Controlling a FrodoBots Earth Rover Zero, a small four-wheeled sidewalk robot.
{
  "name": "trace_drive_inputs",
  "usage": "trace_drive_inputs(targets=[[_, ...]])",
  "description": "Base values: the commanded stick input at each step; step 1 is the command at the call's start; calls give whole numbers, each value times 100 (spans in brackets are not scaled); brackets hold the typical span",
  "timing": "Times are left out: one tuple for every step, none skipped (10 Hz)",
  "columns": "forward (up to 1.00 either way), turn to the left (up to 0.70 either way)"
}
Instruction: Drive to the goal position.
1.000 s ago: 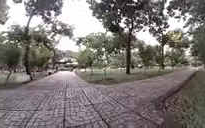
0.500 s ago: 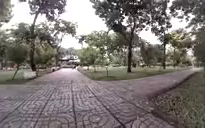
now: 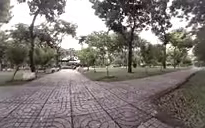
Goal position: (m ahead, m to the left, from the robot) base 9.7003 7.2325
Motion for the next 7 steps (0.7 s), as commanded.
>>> trace_drive_inputs(targets=[[70,0],[70,0],[70,0],[6,0],[0,0],[0,0],[0,0]])
